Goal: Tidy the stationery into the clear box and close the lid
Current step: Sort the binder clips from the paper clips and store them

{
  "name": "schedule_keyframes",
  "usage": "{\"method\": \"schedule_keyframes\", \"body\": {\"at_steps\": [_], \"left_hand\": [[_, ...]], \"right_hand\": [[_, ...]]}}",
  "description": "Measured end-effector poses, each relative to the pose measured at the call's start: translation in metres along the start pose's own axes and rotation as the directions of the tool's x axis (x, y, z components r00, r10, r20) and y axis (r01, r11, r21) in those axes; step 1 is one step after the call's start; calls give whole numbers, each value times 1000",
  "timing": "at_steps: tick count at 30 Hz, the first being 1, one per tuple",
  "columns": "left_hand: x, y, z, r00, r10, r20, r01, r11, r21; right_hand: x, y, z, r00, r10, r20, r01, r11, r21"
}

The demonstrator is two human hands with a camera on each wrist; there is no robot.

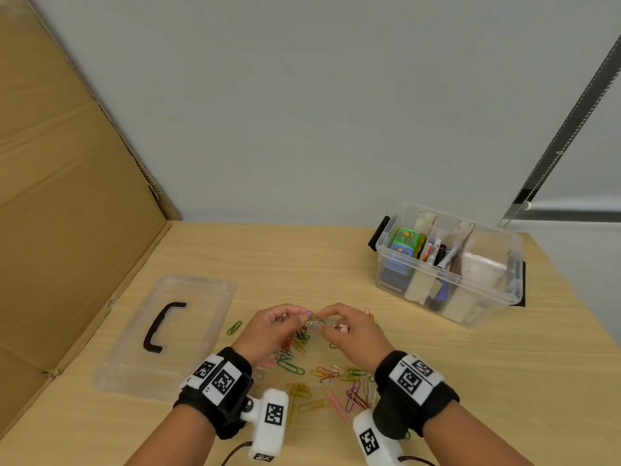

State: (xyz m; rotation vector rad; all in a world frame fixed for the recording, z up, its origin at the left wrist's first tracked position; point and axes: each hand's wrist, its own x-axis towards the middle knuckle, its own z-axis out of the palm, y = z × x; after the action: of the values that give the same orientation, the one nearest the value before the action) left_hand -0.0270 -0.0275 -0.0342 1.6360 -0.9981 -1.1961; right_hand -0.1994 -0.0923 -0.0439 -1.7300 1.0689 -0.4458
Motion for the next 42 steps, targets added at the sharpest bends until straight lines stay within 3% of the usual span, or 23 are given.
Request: {"method": "schedule_keyframes", "body": {"at_steps": [3, 7, 11, 15, 21, 27, 32, 39, 42], "left_hand": [[2, -5, -5, 1000, 8, 10, -7, 999, -41], [3, -7, -9, 1000, 19, 0, -19, 999, -49], [8, -15, -12, 1000, 2, -13, -3, 996, -90], [10, -15, -14, 998, -51, -25, 44, 973, -225], [8, -10, -15, 988, -152, 17, 145, 895, -421], [-2, -8, -32, 984, -177, 26, 154, 761, -630], [-15, -16, -62, 981, -189, -37, 106, 689, -717], [-36, -41, -92, 983, -167, -71, 44, 599, -799], [-43, -47, -96, 977, -196, -87, 51, 609, -792]], "right_hand": [[-1, -7, 5, 994, -110, 22, 112, 980, -162], [4, -5, 6, 988, -151, -24, 143, 967, -212], [4, -2, 5, 986, -169, 14, 167, 951, -260], [3, 7, 0, 990, -135, 36, 139, 948, -285], [1, 23, -14, 999, 40, 32, -20, 873, -488], [-3, 28, -15, 1000, 25, 3, -23, 938, -347], [-9, 32, -11, 992, 52, 114, -27, 976, -217], [-13, 14, 32, 954, -27, 299, 110, 957, -267], [-9, -3, 65, 937, -98, 336, 232, 892, -387]]}}
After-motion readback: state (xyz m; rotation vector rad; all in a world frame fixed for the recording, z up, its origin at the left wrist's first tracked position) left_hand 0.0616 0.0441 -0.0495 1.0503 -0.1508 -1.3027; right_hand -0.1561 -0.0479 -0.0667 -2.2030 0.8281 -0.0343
